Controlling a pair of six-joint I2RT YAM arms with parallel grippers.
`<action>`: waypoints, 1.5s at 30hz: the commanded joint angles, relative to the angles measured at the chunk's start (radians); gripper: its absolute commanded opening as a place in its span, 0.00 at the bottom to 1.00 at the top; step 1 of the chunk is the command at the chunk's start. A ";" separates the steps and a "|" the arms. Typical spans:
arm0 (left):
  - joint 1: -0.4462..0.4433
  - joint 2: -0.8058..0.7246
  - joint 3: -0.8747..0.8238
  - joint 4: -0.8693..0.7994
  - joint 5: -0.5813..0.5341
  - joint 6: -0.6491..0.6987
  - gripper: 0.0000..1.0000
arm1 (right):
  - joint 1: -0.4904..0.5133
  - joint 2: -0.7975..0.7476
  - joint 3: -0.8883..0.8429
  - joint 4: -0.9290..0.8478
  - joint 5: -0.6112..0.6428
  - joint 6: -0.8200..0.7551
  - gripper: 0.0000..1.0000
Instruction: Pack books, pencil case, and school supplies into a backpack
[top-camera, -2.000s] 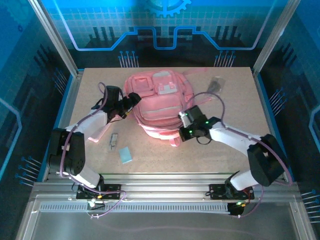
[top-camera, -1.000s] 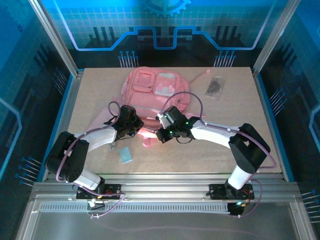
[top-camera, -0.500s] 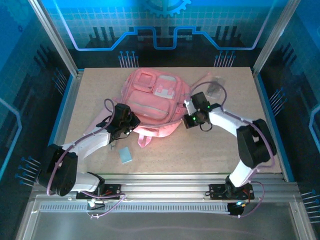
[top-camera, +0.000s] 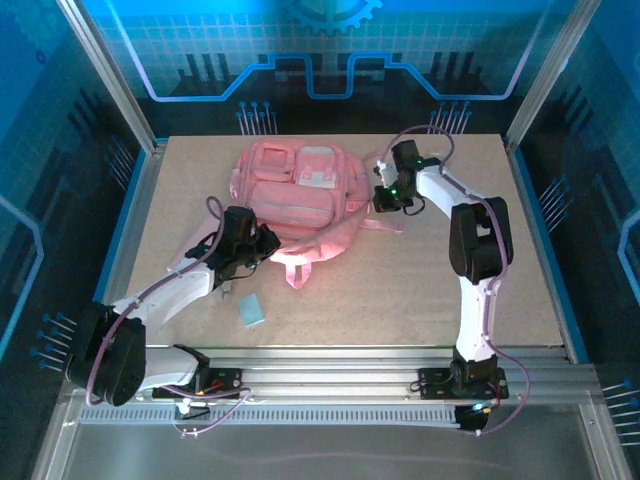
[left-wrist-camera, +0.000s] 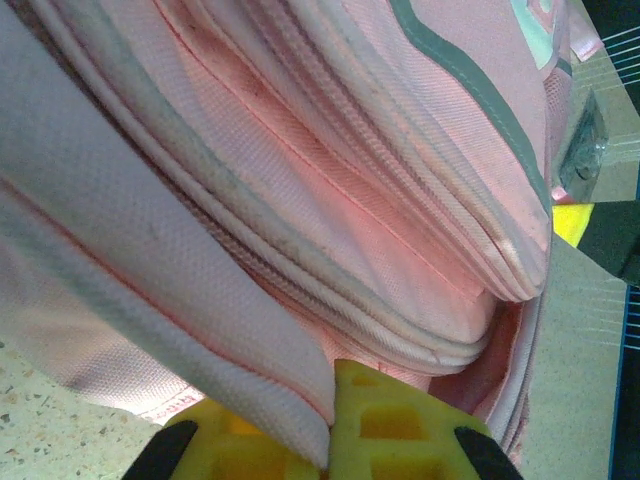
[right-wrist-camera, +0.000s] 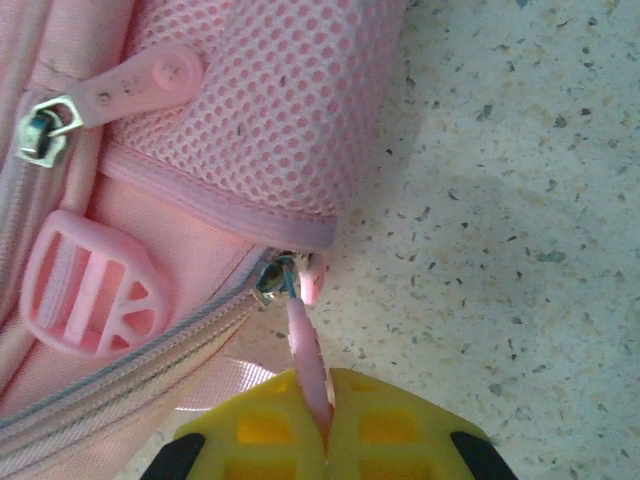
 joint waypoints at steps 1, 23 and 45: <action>-0.007 -0.025 0.015 -0.014 0.102 0.045 0.00 | -0.063 -0.096 -0.046 0.054 -0.016 0.047 0.05; -0.149 0.023 -0.012 -0.229 -0.030 0.267 0.00 | 0.067 -0.161 -0.237 0.299 -0.090 0.280 0.66; -0.083 0.165 0.137 -0.022 -0.233 0.248 0.00 | 0.305 -0.406 -0.573 0.265 -0.117 0.474 0.54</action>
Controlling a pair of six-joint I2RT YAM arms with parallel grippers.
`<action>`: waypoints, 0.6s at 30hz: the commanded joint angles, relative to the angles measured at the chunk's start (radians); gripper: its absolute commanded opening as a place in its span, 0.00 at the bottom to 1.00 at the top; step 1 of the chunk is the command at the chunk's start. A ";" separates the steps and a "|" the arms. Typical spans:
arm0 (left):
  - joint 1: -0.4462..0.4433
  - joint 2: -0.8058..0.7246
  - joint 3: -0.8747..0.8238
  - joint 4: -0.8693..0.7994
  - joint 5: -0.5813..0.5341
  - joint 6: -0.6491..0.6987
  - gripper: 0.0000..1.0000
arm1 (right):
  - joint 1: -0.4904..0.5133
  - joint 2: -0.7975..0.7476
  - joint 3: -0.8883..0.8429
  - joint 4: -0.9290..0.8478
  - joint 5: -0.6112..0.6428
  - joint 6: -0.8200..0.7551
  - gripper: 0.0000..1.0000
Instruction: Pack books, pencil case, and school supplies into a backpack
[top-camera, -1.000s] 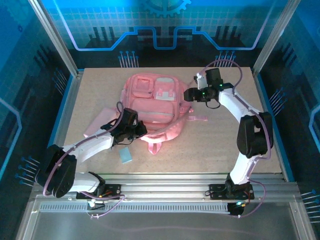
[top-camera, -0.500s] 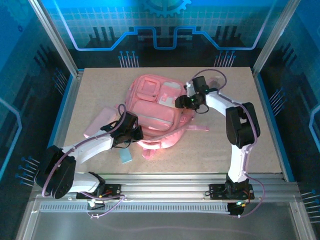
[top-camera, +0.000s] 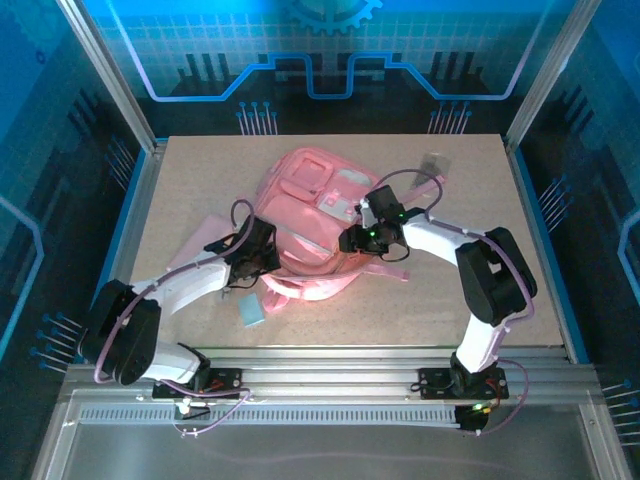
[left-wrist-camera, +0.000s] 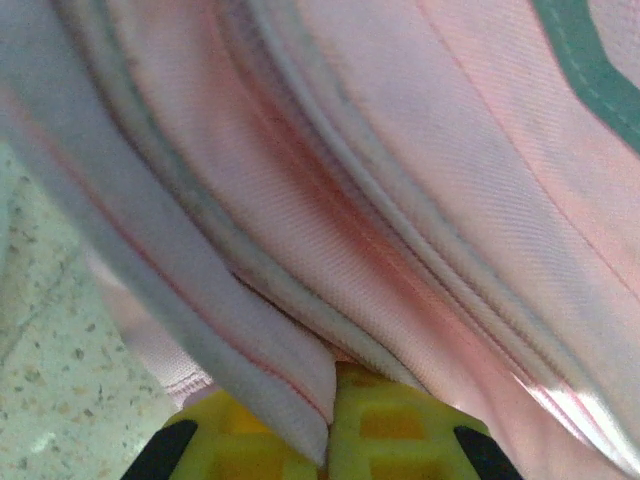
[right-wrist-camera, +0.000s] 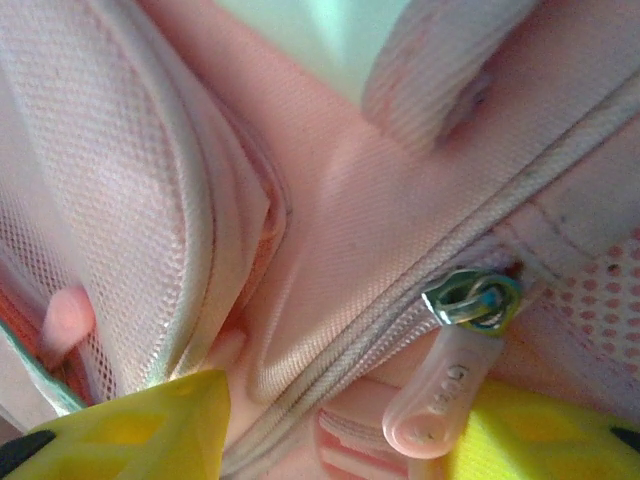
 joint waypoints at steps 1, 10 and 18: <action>0.029 0.047 0.095 0.187 0.001 0.045 0.00 | 0.038 -0.072 -0.005 -0.092 -0.029 -0.003 0.54; 0.159 0.252 0.376 0.091 0.015 0.261 0.34 | -0.088 -0.183 -0.001 -0.176 0.168 -0.098 0.63; 0.158 0.383 0.650 -0.144 0.005 0.324 0.76 | -0.227 -0.184 -0.096 -0.016 0.174 0.006 0.66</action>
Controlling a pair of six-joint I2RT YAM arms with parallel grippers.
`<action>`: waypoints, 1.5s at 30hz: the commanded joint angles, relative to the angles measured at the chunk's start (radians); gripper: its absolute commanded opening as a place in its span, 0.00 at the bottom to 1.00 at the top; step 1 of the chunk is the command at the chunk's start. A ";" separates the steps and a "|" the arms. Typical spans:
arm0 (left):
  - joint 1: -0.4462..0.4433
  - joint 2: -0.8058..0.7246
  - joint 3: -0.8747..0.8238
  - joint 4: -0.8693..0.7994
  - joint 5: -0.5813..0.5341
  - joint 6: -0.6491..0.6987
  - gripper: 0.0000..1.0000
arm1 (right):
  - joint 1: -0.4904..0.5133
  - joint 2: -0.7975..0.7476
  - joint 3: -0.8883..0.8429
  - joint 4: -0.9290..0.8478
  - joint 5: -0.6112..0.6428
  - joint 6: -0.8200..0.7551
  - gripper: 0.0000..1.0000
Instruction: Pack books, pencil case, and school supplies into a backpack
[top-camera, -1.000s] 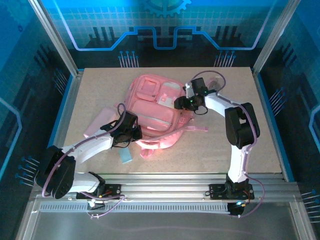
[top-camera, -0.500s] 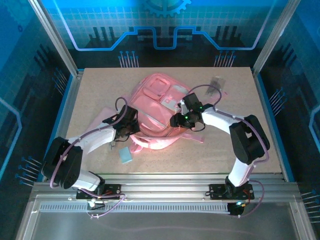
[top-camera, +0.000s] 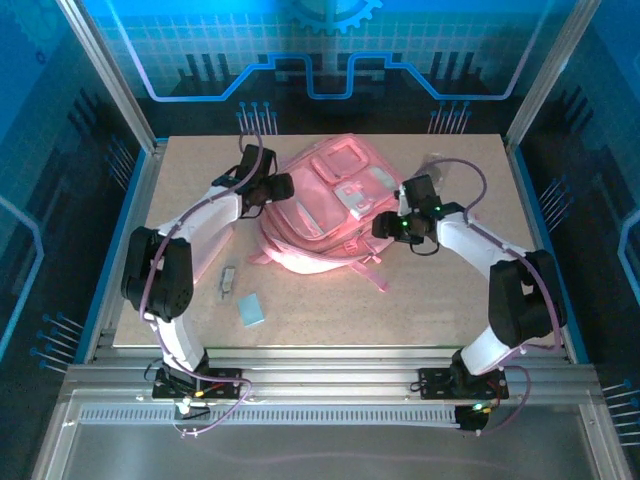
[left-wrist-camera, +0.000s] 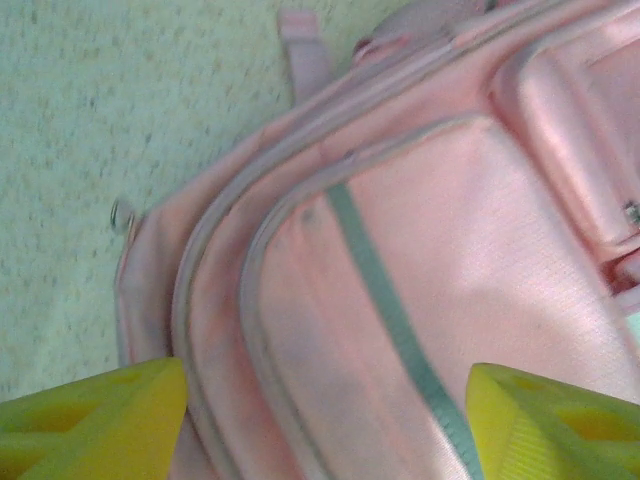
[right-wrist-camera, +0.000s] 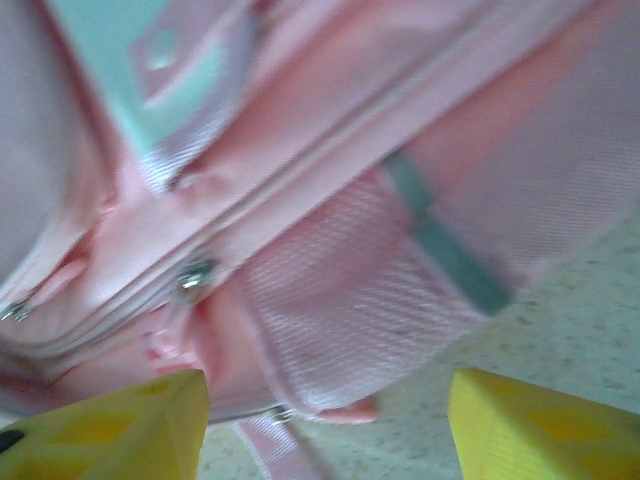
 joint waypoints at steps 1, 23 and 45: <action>-0.015 -0.033 0.005 -0.111 0.010 0.045 0.77 | -0.042 0.006 -0.050 0.080 0.003 0.067 0.66; -0.435 0.003 -0.051 -0.061 0.010 0.011 0.62 | -0.009 0.199 -0.248 0.581 -0.324 0.499 0.00; -0.461 0.297 0.120 -0.194 -0.224 0.111 0.36 | 0.080 0.100 -0.308 0.643 -0.264 0.584 0.00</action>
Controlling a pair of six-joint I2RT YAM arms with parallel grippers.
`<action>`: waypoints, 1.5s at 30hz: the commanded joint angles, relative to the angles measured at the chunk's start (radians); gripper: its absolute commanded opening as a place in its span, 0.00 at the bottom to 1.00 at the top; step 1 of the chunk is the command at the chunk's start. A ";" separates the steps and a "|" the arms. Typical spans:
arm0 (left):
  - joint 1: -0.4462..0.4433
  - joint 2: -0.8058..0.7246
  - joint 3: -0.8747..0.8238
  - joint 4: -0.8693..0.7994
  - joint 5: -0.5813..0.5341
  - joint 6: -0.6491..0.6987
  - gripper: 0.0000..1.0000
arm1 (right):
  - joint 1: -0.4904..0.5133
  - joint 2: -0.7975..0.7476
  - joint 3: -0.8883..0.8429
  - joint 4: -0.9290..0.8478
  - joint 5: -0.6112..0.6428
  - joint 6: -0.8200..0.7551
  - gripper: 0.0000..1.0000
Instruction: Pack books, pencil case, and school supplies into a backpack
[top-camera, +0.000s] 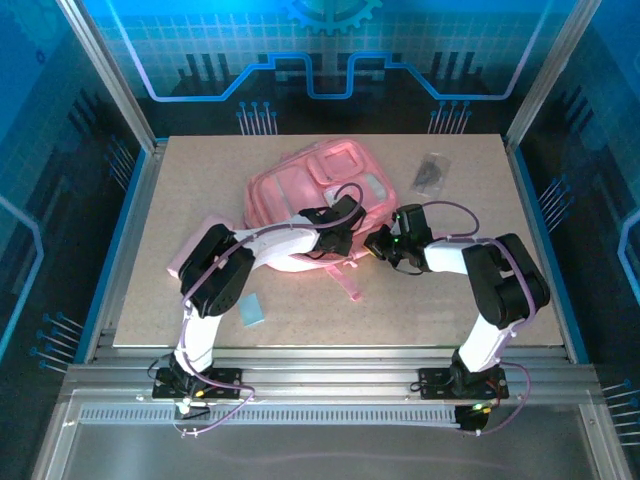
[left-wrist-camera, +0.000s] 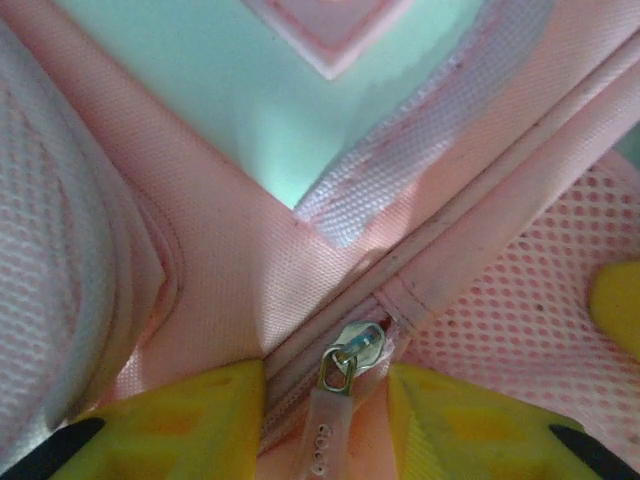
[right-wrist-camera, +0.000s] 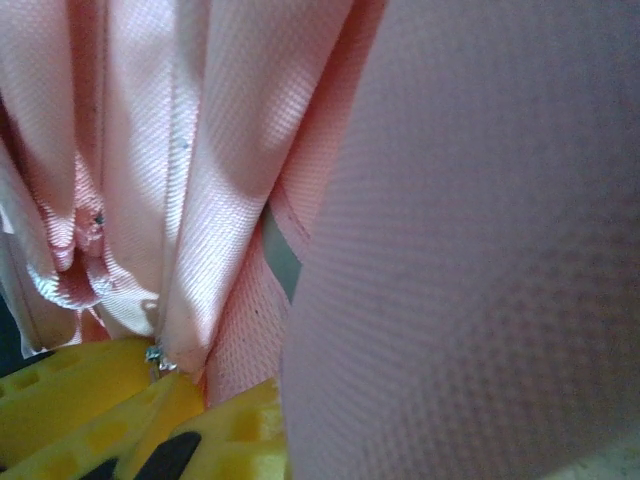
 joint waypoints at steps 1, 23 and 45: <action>-0.004 0.063 0.042 -0.071 -0.073 0.036 0.31 | 0.031 -0.040 -0.016 -0.014 -0.033 0.003 0.00; 0.095 -0.159 -0.162 -0.261 0.121 0.075 0.00 | -0.201 -0.021 0.025 -0.052 0.103 -0.069 0.00; -0.147 -0.016 0.025 -0.171 -0.442 0.489 0.00 | -0.227 -0.163 0.098 -0.179 -0.055 -0.097 0.46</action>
